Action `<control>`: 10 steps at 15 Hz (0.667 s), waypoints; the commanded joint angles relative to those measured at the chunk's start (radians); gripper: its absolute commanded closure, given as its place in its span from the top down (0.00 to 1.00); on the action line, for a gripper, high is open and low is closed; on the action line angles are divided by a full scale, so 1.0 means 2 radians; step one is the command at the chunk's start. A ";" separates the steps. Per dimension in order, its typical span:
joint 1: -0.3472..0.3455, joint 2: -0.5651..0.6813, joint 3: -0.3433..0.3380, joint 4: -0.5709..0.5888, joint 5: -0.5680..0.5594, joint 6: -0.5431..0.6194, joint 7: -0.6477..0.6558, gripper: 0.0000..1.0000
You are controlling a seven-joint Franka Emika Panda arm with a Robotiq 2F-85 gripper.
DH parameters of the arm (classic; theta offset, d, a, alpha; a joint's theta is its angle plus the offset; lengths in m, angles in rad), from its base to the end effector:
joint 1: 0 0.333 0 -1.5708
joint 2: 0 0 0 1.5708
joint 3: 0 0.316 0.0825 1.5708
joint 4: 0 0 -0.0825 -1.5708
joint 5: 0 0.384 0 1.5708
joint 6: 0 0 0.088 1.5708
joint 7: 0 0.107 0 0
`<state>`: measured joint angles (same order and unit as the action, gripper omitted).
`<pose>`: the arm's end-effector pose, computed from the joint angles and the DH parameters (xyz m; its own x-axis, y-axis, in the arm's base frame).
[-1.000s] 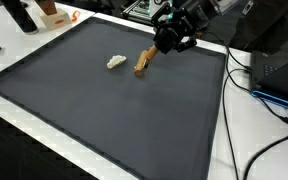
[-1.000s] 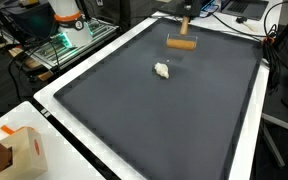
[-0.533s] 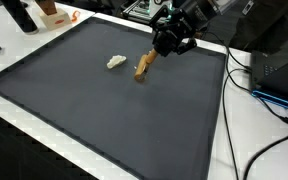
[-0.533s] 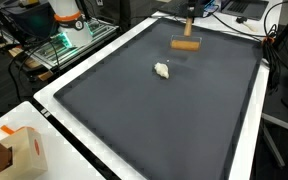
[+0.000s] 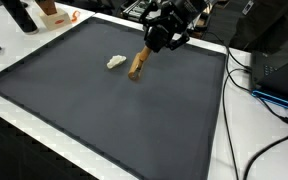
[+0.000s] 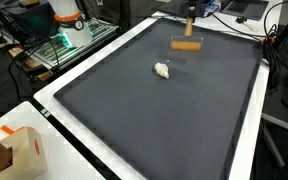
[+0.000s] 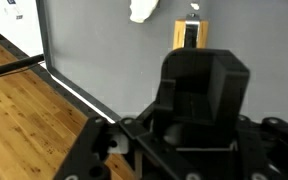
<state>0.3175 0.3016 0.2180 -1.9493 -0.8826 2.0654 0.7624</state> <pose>0.5407 0.2674 0.3278 0.9287 0.3247 0.1790 0.1560 -0.7801 0.6058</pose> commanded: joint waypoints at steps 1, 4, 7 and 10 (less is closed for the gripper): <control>-0.016 -0.050 -0.004 -0.048 0.023 0.034 -0.036 0.23; -0.029 -0.078 -0.005 -0.073 0.045 0.055 -0.076 0.23; -0.038 -0.105 -0.008 -0.098 0.074 0.074 -0.126 0.23; -0.047 -0.136 -0.010 -0.125 0.101 0.099 -0.179 0.23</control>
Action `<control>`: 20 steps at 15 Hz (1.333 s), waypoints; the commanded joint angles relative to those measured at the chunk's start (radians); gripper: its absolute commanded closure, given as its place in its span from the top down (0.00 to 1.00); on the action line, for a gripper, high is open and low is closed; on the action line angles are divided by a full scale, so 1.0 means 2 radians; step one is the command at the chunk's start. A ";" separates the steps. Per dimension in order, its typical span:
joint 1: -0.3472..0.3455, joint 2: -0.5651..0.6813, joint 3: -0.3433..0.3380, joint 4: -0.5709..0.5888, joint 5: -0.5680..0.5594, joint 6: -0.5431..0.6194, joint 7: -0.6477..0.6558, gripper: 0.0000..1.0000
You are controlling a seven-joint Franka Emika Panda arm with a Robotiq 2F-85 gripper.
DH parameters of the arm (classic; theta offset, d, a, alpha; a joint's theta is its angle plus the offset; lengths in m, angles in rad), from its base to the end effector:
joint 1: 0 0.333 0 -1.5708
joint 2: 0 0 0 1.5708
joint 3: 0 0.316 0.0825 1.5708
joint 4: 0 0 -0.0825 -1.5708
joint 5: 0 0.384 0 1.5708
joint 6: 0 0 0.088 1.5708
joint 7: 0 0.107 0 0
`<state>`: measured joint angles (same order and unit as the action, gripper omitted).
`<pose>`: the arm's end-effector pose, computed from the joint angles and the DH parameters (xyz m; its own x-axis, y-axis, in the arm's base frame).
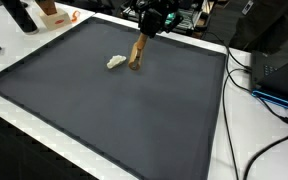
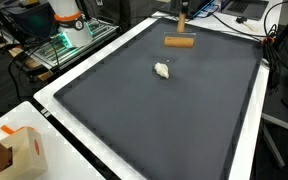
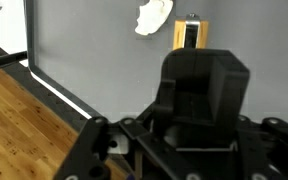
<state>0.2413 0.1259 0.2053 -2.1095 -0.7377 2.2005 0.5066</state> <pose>0.5198 0.2212 0.3622 0.9024 0.4128 0.1232 0.2969 -0.8032 0.5165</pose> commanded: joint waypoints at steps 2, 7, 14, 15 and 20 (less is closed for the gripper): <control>-0.015 -0.069 -0.007 -0.063 0.043 0.046 -0.087 0.23; -0.028 -0.123 -0.015 -0.106 0.100 0.083 -0.196 0.23; -0.029 -0.179 -0.037 -0.136 0.228 0.076 -0.366 0.23; -0.028 -0.186 -0.041 -0.140 0.242 0.076 -0.389 0.23; -0.032 -0.180 -0.044 -0.131 0.255 0.073 -0.423 0.48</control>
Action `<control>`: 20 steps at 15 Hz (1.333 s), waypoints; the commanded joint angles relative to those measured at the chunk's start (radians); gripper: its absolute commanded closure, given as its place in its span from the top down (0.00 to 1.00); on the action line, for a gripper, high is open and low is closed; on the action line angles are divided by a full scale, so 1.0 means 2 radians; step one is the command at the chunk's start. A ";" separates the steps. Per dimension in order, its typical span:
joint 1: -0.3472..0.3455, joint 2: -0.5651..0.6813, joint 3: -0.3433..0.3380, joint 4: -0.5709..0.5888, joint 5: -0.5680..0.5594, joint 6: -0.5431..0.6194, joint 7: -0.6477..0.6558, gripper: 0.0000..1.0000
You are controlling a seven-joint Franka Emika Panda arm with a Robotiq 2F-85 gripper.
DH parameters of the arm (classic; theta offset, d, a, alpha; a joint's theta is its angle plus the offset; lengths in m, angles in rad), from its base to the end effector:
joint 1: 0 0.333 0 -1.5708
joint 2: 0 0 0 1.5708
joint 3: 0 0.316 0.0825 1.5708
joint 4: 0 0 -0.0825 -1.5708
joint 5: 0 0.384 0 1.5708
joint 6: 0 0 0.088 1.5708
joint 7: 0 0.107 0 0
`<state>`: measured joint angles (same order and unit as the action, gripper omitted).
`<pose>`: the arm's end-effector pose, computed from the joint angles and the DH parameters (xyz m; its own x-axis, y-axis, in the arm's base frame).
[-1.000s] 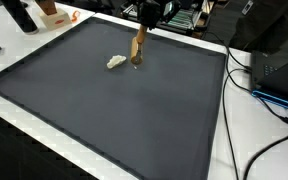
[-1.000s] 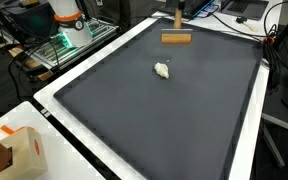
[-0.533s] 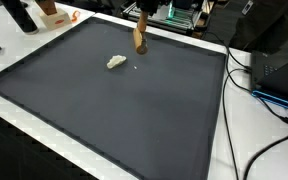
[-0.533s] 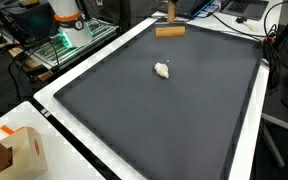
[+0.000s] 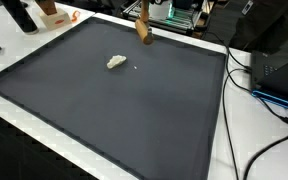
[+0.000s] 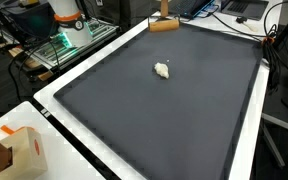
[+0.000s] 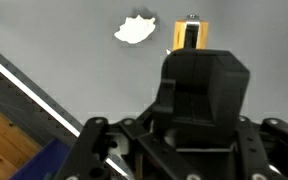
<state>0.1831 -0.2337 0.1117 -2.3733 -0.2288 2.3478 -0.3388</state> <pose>0.4634 0.1385 0.4354 0.6991 0.7075 0.1034 0.6661 -0.6970 0.2655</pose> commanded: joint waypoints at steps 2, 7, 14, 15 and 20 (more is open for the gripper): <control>-0.002 -0.008 -0.002 -0.004 0.005 -0.001 -0.014 0.48; -0.002 -0.011 -0.002 -0.007 0.006 -0.001 -0.017 0.23; -0.013 0.051 -0.039 -0.014 0.017 0.058 -0.143 0.23; -0.016 0.059 -0.041 -0.015 0.020 0.068 -0.160 0.23; -0.032 0.093 -0.044 -0.016 0.041 0.107 -0.225 0.23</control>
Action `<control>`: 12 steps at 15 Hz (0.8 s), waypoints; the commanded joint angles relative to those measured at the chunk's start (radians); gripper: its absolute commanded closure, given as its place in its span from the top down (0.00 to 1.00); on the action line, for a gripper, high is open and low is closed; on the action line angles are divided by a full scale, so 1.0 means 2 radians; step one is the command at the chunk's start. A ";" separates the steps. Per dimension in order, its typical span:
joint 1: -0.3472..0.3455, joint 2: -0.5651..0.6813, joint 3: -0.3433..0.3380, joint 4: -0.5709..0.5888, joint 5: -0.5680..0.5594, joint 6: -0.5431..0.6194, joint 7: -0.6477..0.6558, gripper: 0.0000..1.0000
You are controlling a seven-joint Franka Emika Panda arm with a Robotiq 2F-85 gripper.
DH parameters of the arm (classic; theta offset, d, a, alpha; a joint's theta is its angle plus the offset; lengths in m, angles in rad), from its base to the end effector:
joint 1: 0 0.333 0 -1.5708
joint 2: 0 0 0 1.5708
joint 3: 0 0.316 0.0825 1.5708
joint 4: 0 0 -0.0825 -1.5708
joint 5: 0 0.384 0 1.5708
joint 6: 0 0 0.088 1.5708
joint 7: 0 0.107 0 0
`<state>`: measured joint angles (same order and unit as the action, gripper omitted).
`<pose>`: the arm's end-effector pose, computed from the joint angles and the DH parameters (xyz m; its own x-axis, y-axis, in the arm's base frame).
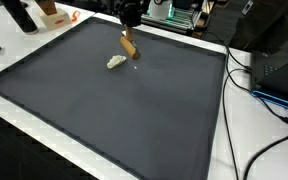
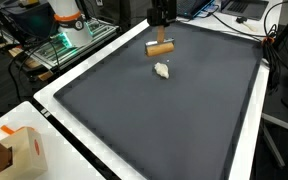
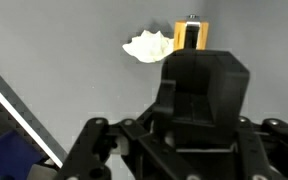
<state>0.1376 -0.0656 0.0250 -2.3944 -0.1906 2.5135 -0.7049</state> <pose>0.4963 0.0830 0.3605 0.5261 0.8494 0.0414 0.8249 -0.5216 0.2179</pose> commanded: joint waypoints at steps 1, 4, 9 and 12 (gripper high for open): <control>-0.013 0.016 0.000 -0.005 0.024 0.029 -0.049 0.23; -0.023 0.029 0.002 -0.003 0.023 0.039 -0.059 0.23; -0.034 0.048 0.003 0.005 0.010 0.051 -0.053 0.23; -0.038 0.058 0.004 0.011 0.003 0.060 -0.047 0.23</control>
<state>0.0801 0.0322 0.0249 -2.3854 -0.1728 2.6032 -0.7918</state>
